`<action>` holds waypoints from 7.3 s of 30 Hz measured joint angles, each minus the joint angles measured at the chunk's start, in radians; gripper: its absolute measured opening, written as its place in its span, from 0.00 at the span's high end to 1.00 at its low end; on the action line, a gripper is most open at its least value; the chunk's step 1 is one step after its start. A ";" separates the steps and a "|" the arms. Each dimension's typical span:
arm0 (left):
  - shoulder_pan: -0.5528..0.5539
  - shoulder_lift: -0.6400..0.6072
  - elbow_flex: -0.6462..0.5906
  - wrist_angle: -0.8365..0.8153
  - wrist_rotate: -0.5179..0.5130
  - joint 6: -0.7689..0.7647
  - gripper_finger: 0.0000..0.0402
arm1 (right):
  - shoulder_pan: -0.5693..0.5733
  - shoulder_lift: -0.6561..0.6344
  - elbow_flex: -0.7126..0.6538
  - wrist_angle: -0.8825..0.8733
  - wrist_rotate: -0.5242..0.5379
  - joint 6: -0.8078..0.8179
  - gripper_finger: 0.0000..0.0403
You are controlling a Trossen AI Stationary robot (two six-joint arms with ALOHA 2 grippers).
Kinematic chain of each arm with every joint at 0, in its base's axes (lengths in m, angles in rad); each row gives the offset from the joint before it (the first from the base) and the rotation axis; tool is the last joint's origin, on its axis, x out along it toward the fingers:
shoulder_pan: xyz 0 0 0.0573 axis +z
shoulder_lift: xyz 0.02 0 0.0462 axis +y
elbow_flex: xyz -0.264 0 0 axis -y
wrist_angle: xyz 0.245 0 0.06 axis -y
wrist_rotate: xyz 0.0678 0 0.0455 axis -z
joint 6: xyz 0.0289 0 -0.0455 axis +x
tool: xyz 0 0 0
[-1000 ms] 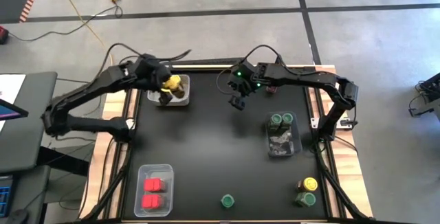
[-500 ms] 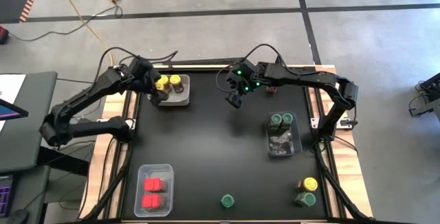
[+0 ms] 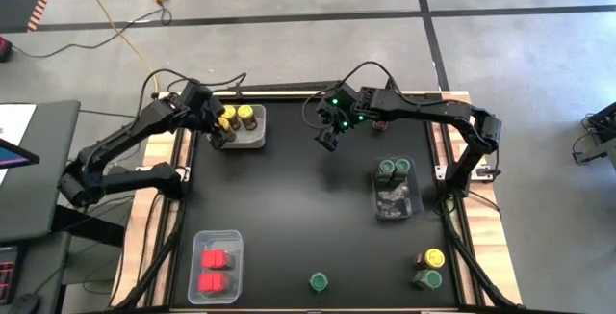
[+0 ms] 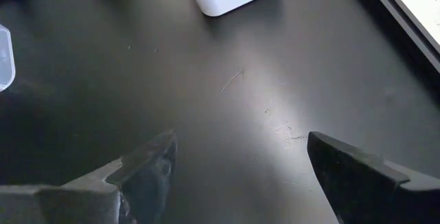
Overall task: Sort spices by type
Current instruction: Put the top yellow seasoning bottle into the gray bin, then put the left green seasoning bottle into the black bin
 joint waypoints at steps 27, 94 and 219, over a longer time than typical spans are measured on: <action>0.005 0.150 0.000 0.078 -0.039 0.005 0.43 | -0.015 0.000 0.000 0.000 0.000 0.007 0.13; 0.004 -0.034 0.150 -0.029 0.008 0.000 0.31 | -0.006 0.000 0.000 0.001 0.000 0.008 0.13; -0.704 -0.630 -0.352 0.226 0.057 -0.488 0.31 | 0.901 0.488 0.837 -0.584 0.180 -0.067 0.07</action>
